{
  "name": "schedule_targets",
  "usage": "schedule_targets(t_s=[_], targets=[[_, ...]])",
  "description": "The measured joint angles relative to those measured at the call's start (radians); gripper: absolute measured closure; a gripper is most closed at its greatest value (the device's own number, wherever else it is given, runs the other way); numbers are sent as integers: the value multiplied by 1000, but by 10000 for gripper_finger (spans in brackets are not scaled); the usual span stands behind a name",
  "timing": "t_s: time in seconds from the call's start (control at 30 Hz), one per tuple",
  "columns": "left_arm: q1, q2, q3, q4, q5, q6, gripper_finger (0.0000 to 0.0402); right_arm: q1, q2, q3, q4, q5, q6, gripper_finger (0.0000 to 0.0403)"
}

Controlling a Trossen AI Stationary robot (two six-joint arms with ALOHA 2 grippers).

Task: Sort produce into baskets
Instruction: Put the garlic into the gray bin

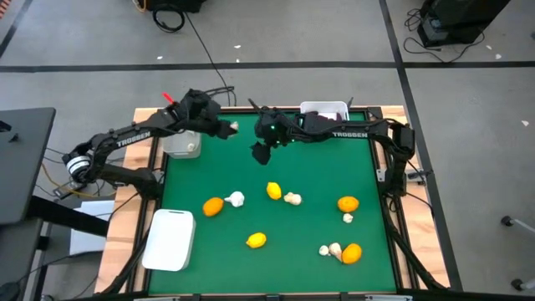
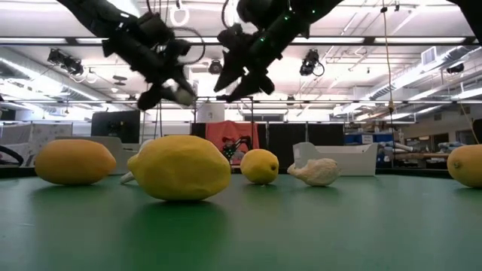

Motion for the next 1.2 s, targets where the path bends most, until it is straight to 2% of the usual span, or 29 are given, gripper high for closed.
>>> schedule_targets(t_s=[0.2, 0.33, 0.43, 0.6, 0.73, 1.0, 1.1, 1.2], targets=[[108, -55, 0, -275, -152, 149, 255, -19, 0, 0, -120, -86, 43, 109], [156, -86, 0, -428, -321, 213, 254, -7, 0, 0, -121, -104, 41, 113], [180, -84, 0, -498, -461, 231, 254, 5, 1, 0, -103, -104, 29, 116], [209, -64, 0, -536, -600, 199, 247, 24, 2, 0, -81, -113, -29, 116], [244, -62, 0, -500, -616, 193, 209, 28, 2, 0, -76, -151, -59, 124], [274, -62, 0, -524, -592, 191, 89, 21, 2, 0, -242, -80, 37, 149], [271, -67, 0, -538, -551, 201, 72, 26, 3, -1, -350, -74, -7, 148], [240, -80, 0, -543, -525, 157, 73, 41, 3, -1, -422, -74, -61, 147]])
